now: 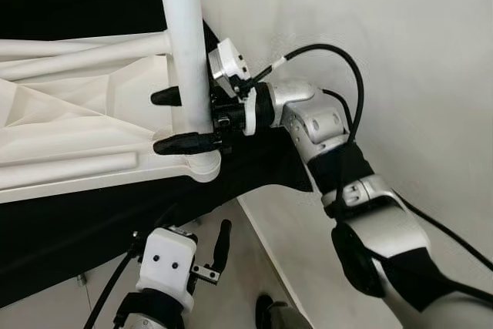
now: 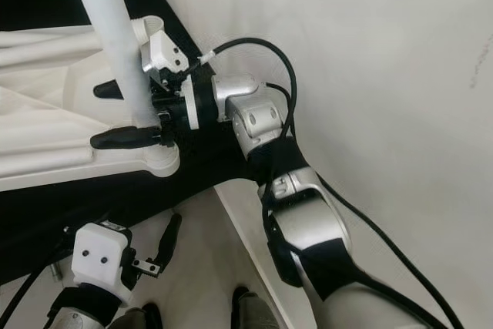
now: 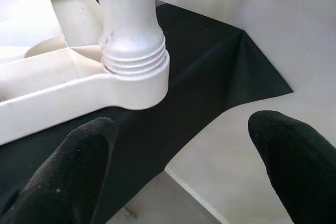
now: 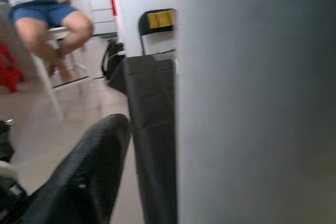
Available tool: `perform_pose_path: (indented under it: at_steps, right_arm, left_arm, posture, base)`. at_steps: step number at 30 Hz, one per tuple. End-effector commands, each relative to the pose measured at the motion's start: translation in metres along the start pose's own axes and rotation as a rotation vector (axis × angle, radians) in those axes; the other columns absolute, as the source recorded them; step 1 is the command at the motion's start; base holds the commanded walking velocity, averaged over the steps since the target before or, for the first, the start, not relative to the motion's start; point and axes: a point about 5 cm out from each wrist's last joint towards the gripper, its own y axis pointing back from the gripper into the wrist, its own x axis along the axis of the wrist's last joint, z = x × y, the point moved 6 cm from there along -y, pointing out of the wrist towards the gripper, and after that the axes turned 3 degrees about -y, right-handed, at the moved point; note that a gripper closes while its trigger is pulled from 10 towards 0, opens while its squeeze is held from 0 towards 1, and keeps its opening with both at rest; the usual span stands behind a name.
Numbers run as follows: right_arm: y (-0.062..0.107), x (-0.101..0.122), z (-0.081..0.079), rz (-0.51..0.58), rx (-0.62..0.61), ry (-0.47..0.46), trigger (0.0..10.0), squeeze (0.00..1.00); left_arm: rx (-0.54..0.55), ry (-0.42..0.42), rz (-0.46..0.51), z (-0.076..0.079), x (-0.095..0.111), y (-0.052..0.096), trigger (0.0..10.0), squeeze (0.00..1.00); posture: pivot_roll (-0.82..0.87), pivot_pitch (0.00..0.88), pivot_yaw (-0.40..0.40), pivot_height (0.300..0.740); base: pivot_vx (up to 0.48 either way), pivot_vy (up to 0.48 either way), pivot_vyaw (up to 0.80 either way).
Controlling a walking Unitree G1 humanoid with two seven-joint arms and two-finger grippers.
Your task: Building children table
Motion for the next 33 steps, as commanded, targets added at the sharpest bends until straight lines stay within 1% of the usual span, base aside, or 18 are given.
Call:
perform_pose_path:
  at_steps: [1, 6, 10, 13, 16, 17, 18, 19, 20, 21, 22, 23, 24, 25, 26, 29, 30, 33]
  right_arm:
    - [-0.005, -0.003, -0.007, -0.013, 0.077, 0.006, 0.0, 0.00]
    - [0.000, -0.009, -0.004, 0.001, 0.050, -0.012, 0.0, 0.00]
    - [0.022, -0.022, 0.014, 0.026, -0.177, -0.049, 0.0, 0.00]
    - [0.029, -0.024, 0.018, 0.032, -0.230, -0.065, 0.0, 0.00]
    - [0.045, -0.036, 0.028, 0.055, -0.474, -0.122, 0.0, 0.00]
    - [0.045, -0.036, 0.028, 0.055, -0.474, -0.122, 0.0, 0.00]
    - [0.053, -0.054, 0.039, 0.014, -0.736, -0.148, 0.0, 0.00]
    - [0.077, -0.080, 0.046, -0.095, -1.069, -0.179, 0.0, 0.00]
    - [0.076, -0.115, 0.009, -0.205, -1.250, -0.200, 0.0, 0.00]
    - [0.076, -0.115, 0.009, -0.205, -1.250, -0.200, 0.0, 0.00]
    - [0.056, -0.120, -0.004, -0.196, -1.174, -0.225, 0.0, 0.00]
    - [0.056, -0.120, -0.004, -0.196, -1.174, -0.225, 0.0, 0.00]
    - [0.039, -0.121, -0.012, -0.176, -1.101, -0.241, 0.0, 0.00]
    - [0.030, -0.118, -0.010, -0.155, -1.067, -0.240, 0.0, 0.00]
    - [0.030, -0.118, -0.010, -0.155, -1.067, -0.240, 0.0, 0.00]
    - [0.013, -0.110, -0.002, -0.131, -0.990, -0.246, 0.0, 0.00]
    - [0.012, -0.110, 0.000, -0.128, -0.974, -0.266, 10.0, 0.00]
    - [0.007, -0.105, -0.001, -0.120, -0.951, -0.271, 10.0, 0.00]
  left_arm:
    - [0.003, 0.006, -0.018, 0.001, -0.002, 0.003, 10.0, 0.00]
    - [0.006, 0.012, -0.013, 0.002, -0.001, 0.000, 10.0, 0.00]
    - [0.007, 0.020, -0.008, 0.003, -0.001, -0.001, 10.0, 0.00]
    - [0.005, 0.023, -0.007, 0.004, -0.001, -0.002, 10.0, 0.00]
    - [0.002, 0.027, -0.004, 0.005, -0.001, -0.004, 10.0, 0.00]
    - [0.002, 0.027, -0.004, 0.005, -0.001, -0.004, 10.0, 0.00]
    - [0.002, 0.027, -0.004, 0.004, -0.001, -0.004, 10.0, 0.00]
    - [0.003, 0.026, -0.004, 0.004, -0.002, -0.005, 10.0, 0.00]
    - [0.004, 0.024, -0.001, 0.003, -0.002, -0.006, 10.0, 0.00]
    - [0.004, 0.024, -0.001, 0.003, -0.002, -0.006, 10.0, 0.00]
    - [0.006, 0.022, -0.001, 0.002, -0.002, -0.007, 10.0, 0.00]
    - [0.006, 0.022, -0.001, 0.002, -0.002, -0.007, 10.0, 0.00]
    - [0.006, 0.020, -0.001, 0.002, -0.003, -0.007, 10.0, 0.00]
    - [0.008, 0.018, -0.003, 0.001, -0.004, -0.008, 10.0, 0.00]
    - [0.008, 0.018, -0.003, 0.001, -0.004, -0.008, 10.0, 0.00]
    - [0.010, 0.017, -0.008, 0.000, -0.007, -0.010, 10.0, 0.00]
    - [0.010, 0.017, -0.008, 0.000, -0.007, -0.010, 10.0, 0.00]
    - [0.014, 0.014, -0.009, -0.001, -0.007, -0.010, 10.0, 0.00]
  posture:
    - [0.02, 0.286, -0.082, 0.740]
    - [0.01, 0.292, -0.087, 0.740]
    - [-0.01, 0.292, -0.083, 0.740]
    - [-0.02, 0.293, -0.084, 0.740]
    - [-0.04, 0.294, -0.096, 0.740]
    - [-0.04, 0.294, -0.096, 0.740]
    - [-0.05, 0.293, -0.096, 0.740]
    - [-0.05, 0.293, -0.096, 0.740]
    - [-0.05, 0.283, -0.093, 0.740]
    - [-0.05, 0.283, -0.093, 0.740]
    - [-0.05, 0.283, -0.086, 0.740]
    - [-0.05, 0.283, -0.086, 0.740]
    - [-0.05, 0.279, -0.083, 0.740]
    - [-0.05, 0.260, -0.082, 0.740]
    - [-0.05, 0.260, -0.082, 0.740]
    - [-0.05, 0.248, -0.084, 0.740]
    - [-0.05, 0.248, -0.084, 0.740]
    - [-0.05, 0.245, -0.084, 0.740]
  base:
    - [0.000, 0.000, 0.00]
    - [0.000, 0.000, 0.00]
    - [0.000, 0.000, 0.00]
    - [0.000, 0.000, 0.00]
    - [0.000, 0.000, 0.00]
    - [0.000, 0.000, 0.00]
    - [0.000, 0.000, 0.00]
    - [0.000, 0.000, 0.00]
    - [0.000, 0.000, 0.00]
    - [0.000, 0.000, 0.00]
    - [0.000, 0.000, 0.00]
    - [0.000, 0.000, 0.00]
    - [0.000, 0.000, 0.00]
    - [0.000, 0.000, 0.00]
    - [0.000, 0.000, 0.00]
    - [0.000, 0.000, 0.00]
    - [0.000, 0.000, 0.00]
    - [0.000, 0.000, 0.00]
